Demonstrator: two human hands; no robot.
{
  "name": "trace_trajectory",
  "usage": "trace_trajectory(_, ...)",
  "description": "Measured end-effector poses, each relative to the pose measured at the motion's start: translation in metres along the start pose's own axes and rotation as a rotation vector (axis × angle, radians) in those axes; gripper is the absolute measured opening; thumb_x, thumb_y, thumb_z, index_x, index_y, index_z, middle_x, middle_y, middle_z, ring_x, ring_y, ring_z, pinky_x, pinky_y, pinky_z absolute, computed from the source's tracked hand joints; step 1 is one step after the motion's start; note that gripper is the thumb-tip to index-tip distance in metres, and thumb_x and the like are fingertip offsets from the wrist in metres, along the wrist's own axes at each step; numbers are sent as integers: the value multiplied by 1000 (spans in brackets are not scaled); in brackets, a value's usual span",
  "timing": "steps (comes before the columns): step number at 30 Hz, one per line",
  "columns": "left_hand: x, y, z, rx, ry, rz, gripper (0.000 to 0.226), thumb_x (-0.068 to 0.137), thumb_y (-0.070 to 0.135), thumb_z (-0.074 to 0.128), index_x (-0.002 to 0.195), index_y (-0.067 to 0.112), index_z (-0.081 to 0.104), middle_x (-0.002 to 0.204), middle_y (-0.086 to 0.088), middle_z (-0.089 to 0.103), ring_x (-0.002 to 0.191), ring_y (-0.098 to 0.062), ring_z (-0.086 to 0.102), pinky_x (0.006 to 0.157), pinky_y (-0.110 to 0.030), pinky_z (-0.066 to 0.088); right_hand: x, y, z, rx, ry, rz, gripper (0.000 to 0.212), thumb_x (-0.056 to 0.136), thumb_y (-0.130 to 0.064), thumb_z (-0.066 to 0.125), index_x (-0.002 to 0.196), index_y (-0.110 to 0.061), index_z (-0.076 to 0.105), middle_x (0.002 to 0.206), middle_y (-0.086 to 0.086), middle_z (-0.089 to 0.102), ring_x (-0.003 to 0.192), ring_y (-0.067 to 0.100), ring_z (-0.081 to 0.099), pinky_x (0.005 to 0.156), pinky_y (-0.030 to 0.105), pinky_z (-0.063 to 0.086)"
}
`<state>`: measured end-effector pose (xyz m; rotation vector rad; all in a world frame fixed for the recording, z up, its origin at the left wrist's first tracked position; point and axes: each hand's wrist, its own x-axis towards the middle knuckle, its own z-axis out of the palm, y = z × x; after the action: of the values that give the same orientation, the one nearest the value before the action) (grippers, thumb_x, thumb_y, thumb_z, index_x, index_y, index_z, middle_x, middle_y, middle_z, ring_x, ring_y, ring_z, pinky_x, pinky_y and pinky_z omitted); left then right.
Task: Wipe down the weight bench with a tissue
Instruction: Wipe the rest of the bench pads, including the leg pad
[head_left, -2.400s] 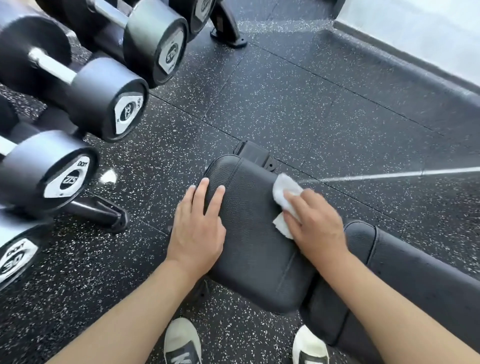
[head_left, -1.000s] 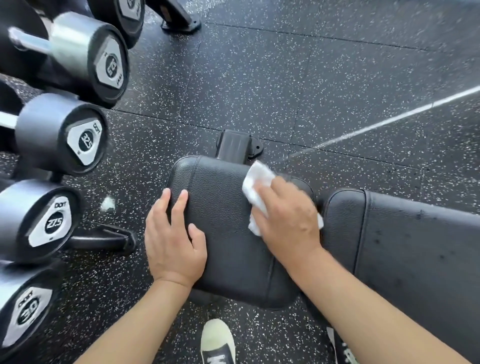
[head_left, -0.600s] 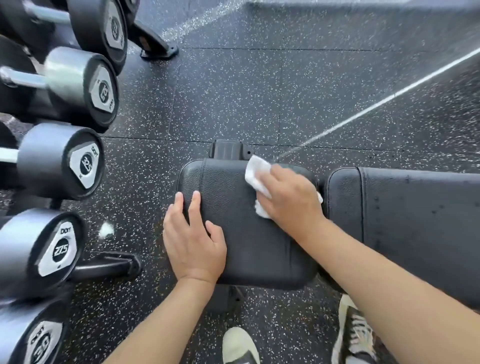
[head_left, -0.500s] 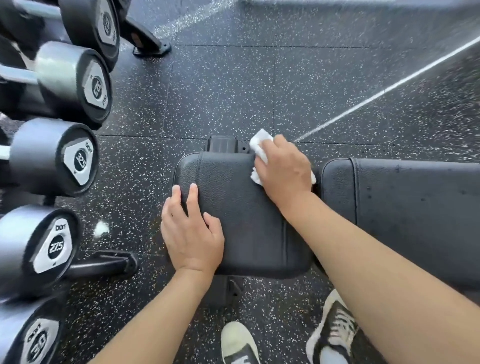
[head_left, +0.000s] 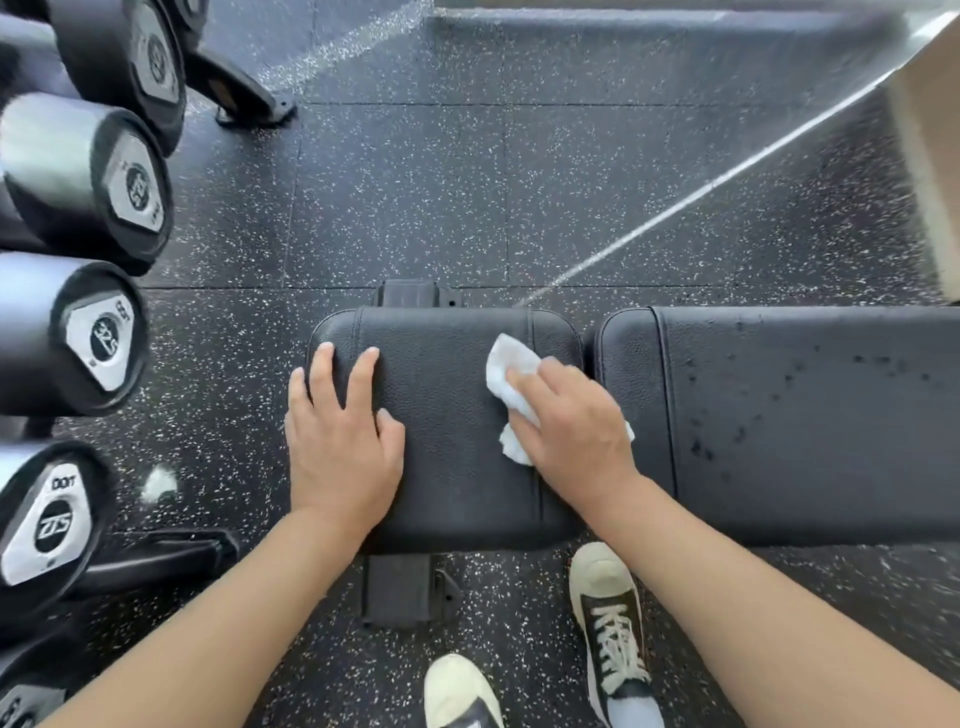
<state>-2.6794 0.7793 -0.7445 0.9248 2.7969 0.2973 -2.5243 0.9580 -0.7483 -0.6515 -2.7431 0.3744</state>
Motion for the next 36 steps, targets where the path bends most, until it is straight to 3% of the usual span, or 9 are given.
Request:
trace_trajectory(6, 10, 11, 9, -107, 140, -103, 47, 95, 25, 58, 141, 22, 51, 153, -13, 35, 136, -42, 36, 108, -59, 39, 83, 2, 16, -22, -6, 299, 16, 96, -29, 59, 102, -15, 62, 94, 5, 55, 81, 28, 56, 62, 37, 40)
trace_trajectory(11, 36, 9, 4, -179, 173, -176, 43, 95, 22, 58, 137, 18, 49, 143, -14, 39, 117, -41, 43, 96, -55, 40, 24, -7, -2, 53, -16, 153, 13, 85, -19, 66, 97, -13, 64, 87, 6, 54, 72, 29, 51, 60, 45, 47)
trace_trajectory(17, 47, 18, 7, -242, 211, -322, 51, 94, 38, 44, 143, 24, 42, 142, -7, 46, 120, -34, 48, 94, -54, 45, -9, 17, -9, 93, -77, -5, 27, 88, -21, 63, 114, -16, 70, 85, 1, 48, 70, 24, 44, 57, 42, 44)
trace_trajectory(22, 49, 20, 4, -227, 192, -337, 54, 91, 38, 43, 143, 23, 42, 140, -4, 46, 121, -30, 48, 93, -53, 46, 71, 26, 3, 80, -41, 288, 13, 93, -26, 64, 90, -13, 65, 81, 4, 49, 70, 27, 47, 58, 42, 45)
trace_trajectory(26, 51, 20, 7, -216, 180, -362, 57, 89, 36, 43, 144, 23, 42, 140, -4, 46, 124, -31, 48, 95, -55, 48, 127, -8, 26, 22, -135, 204, 29, 96, -43, 60, 78, -20, 59, 79, 2, 52, 69, 26, 52, 59, 39, 42)
trace_trajectory(32, 54, 16, 10, -212, 186, -348, 58, 87, 31, 45, 144, 20, 43, 141, -2, 47, 128, -29, 47, 100, -52, 46, 184, -78, 68, 196, -422, 60, 32, 104, -44, 45, 96, -20, 64, 99, 2, 58, 91, 26, 58, 67, 37, 33)
trace_trajectory(36, 55, 12, 13, -191, 182, -344, 60, 86, 31, 45, 145, 21, 42, 141, -1, 47, 129, -30, 47, 100, -52, 46, 206, -78, 76, 339, -606, 67, 35, 104, -44, 42, 101, -20, 67, 103, 3, 62, 97, 28, 62, 69, 36, 34)
